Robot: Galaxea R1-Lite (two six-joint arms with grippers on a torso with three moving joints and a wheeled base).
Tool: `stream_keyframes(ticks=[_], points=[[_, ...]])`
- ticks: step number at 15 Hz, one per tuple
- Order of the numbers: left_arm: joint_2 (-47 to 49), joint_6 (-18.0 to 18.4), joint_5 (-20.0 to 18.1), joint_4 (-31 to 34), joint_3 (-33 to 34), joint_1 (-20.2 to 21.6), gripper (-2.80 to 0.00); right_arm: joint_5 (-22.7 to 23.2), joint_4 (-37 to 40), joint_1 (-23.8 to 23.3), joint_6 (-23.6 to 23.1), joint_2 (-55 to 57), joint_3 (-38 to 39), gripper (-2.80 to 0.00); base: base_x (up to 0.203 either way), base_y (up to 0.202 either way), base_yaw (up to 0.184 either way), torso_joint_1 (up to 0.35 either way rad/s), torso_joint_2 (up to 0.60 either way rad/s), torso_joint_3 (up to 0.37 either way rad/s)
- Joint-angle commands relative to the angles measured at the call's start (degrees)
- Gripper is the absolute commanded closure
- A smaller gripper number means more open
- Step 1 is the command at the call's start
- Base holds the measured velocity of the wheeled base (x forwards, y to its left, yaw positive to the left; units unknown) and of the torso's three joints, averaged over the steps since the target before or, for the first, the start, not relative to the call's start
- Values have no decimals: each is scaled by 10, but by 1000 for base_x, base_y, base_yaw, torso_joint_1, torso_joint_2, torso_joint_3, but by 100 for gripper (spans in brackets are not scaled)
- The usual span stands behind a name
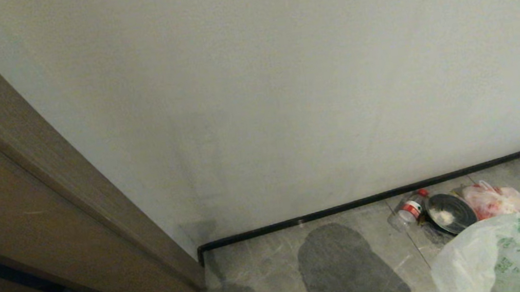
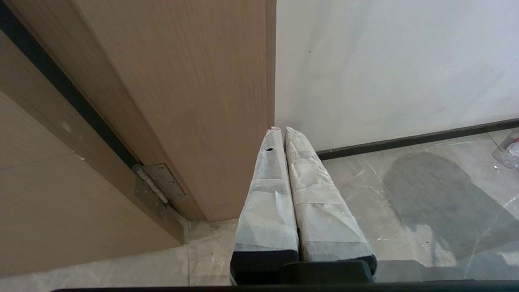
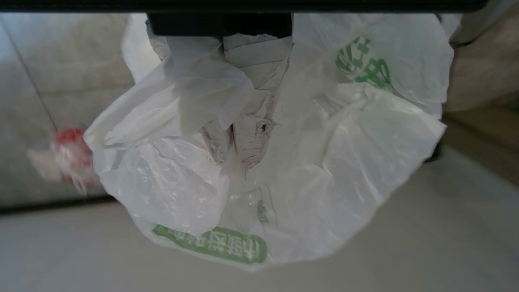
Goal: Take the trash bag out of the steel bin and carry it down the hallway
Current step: Put the trash bag at the door
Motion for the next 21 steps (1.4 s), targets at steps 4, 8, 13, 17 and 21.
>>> stream_keyframes(ticks=[4, 8, 13, 17, 21], points=[[0, 0, 0, 0, 0, 0, 0, 45, 148, 2, -49, 337, -284, 0, 0, 0, 0, 0, 0, 0], [0, 0, 0, 0, 0, 0, 0, 25, 186, 52, -76, 617, -444, 0, 0, 0, 0, 0, 0, 0], [0, 0, 0, 0, 0, 0, 0, -60, 169, 124, -85, 903, -598, 0, 0, 0, 0, 0, 0, 0], [0, 0, 0, 0, 0, 0, 0, -122, 16, 180, -46, 1020, -586, 0, 0, 0, 0, 0, 0, 0], [0, 0, 0, 0, 0, 0, 0, -216, -141, 206, -37, 1130, -582, 0, 0, 0, 0, 0, 0, 0]])
